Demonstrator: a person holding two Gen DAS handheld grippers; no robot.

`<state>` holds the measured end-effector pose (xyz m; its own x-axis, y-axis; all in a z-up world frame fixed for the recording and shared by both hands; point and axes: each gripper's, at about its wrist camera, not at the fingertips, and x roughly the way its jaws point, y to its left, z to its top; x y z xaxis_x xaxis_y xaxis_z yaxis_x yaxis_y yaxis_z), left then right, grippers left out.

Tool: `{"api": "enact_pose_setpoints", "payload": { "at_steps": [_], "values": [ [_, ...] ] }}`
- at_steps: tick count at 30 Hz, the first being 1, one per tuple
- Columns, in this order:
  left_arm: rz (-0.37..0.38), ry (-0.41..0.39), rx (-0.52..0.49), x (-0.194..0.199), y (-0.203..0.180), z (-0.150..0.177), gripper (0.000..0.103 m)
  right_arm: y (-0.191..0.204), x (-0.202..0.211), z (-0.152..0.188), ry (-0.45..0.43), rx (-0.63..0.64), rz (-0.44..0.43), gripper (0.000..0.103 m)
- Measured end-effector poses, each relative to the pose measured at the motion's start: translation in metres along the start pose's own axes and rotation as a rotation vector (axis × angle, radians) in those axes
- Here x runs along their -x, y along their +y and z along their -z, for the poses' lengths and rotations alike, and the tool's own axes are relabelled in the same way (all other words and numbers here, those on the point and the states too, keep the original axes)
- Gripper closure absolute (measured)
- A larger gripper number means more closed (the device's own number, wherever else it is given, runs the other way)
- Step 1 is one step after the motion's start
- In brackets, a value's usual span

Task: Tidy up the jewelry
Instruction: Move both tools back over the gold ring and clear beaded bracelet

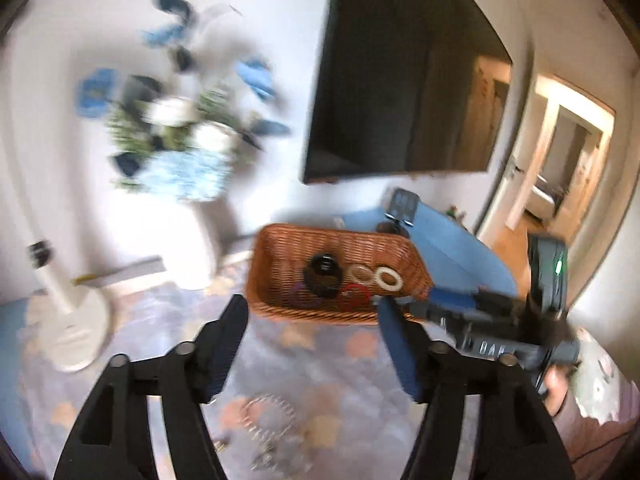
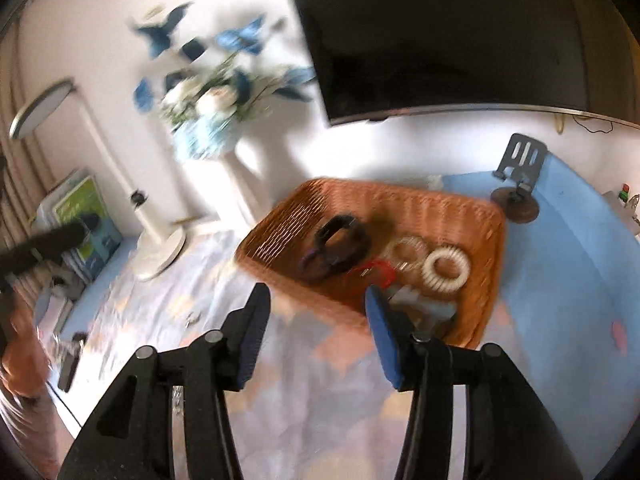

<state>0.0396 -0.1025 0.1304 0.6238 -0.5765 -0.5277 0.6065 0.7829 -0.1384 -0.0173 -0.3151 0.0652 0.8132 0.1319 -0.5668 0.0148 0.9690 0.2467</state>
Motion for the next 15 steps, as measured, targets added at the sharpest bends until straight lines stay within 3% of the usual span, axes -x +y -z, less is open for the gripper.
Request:
{"api": "enact_pose_setpoints", "payload": {
  "at_steps": [6, 10, 15],
  "values": [
    [-0.078, -0.034, 0.062, 0.043, 0.038, 0.042, 0.031, 0.027, -0.023, 0.048, -0.031, 0.078, 0.06, 0.043],
    [-0.1, -0.02, 0.105, 0.047, 0.062, 0.072, 0.031, 0.034, -0.037, 0.06, -0.001, 0.13, 0.077, 0.043],
    [-0.131, 0.051, 0.172, 0.025, 0.089, 0.114, 0.031, 0.042, -0.045, 0.067, 0.02, 0.182, 0.103, 0.043]
  ]
}}
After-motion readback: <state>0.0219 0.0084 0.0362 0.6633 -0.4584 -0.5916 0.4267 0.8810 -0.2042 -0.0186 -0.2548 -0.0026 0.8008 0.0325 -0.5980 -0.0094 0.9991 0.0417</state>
